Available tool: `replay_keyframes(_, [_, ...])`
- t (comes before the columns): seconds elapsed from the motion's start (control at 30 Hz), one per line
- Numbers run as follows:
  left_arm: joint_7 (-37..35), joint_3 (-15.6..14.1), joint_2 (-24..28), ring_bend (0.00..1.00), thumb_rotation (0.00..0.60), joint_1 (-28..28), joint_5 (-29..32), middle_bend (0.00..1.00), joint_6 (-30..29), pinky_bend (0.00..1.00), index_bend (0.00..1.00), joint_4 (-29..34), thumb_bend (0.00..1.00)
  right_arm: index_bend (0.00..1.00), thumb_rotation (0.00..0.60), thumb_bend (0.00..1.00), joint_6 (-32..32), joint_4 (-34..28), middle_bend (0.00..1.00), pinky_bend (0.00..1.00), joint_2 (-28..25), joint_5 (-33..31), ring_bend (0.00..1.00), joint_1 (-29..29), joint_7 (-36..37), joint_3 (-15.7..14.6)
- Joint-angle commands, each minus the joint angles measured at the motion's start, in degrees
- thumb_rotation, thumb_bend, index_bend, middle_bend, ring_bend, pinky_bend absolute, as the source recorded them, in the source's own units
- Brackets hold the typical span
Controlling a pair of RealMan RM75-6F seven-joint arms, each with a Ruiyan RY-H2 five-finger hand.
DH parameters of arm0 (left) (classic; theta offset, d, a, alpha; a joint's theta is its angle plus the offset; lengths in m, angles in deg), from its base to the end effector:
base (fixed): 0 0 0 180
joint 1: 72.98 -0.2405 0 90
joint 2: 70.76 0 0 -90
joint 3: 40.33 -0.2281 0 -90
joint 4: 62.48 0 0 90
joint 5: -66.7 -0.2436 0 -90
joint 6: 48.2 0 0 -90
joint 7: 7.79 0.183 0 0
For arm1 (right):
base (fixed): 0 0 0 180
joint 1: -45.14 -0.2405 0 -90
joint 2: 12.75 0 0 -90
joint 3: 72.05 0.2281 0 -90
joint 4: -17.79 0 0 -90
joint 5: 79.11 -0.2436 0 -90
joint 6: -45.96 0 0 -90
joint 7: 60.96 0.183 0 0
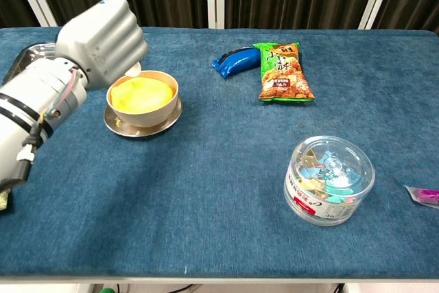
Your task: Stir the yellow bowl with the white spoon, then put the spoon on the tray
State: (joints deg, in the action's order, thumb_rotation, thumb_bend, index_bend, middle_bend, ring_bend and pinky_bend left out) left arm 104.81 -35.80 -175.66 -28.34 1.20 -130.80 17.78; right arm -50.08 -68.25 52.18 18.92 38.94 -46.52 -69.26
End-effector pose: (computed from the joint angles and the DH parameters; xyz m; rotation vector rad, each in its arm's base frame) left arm -0.0660 0.3244 -0.0776 -1.5861 0.5144 -0.0513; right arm -0.2671 -0.2211 0.1368 1.4416 -0.7976 1.2748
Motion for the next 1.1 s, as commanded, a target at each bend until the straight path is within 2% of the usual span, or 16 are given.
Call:
replay_keyframes(0.03, [-8.7, 1.7, 2.5, 0.35, 0.6, -0.9, -1.0, 0.54, 0.3, 0.19, 0.65, 2.2, 0.45, 0.03, 0.6, 0.18, 0.2, -0.1, 0.17, 0.06, -0.1, 0.0, 0.0, -0.1, -0.1, 0.0])
replay_keyframes(0.33, [-24.2, 4.5, 6.6, 0.33, 0.6, -3.0, -0.3, 0.52, 1.4, 0.17, 0.63, 4.6, 0.44, 0.03, 0.6, 0.18, 1.4, -2.0, 0.17, 0.06, -0.9, 0.4, 0.0, -1.1, -1.8, 0.3])
replay_keyframes(0.47, [-32.6, 8.5, 8.6, 0.33, 0.6, -4.1, 3.7, 0.51, 2.7, 0.17, 0.62, 6.9, 0.44, 0.03, 0.6, 0.18, 1.6, -3.1, 0.17, 0.06, -1.2, 0.9, 0.0, -1.2, -2.9, 0.2])
replay_keyframes(0.67, [-46.6, 16.7, 12.6, 0.32, 0.6, -4.9, 16.2, 0.49, 10.1, 0.16, 0.61, 9.2, 0.44, 0.04, 0.6, 0.18, 2.1, -4.0, 0.17, 0.06, -1.7, 1.0, 0.0, -1.1, -4.0, -0.3])
replay_keyframes(0.8, [-53.9, 21.2, 14.5, 0.31, 0.6, -3.9, 25.2, 0.48, 16.5, 0.16, 0.6, 6.2, 0.44, 0.04, 0.6, 0.18, 2.6, -4.9, 0.17, 0.06, -1.9, 1.4, 0.0, -1.2, -5.2, -0.6])
replay_keyframes(1.1, [-64.6, 24.3, 13.8, 0.31, 0.6, -0.1, 33.9, 0.47, 25.8, 0.16, 0.59, -8.2, 0.44, 0.03, 0.6, 0.18, 3.9, -7.3, 0.17, 0.06, -2.9, 0.9, 0.0, -1.4, -7.7, -0.6])
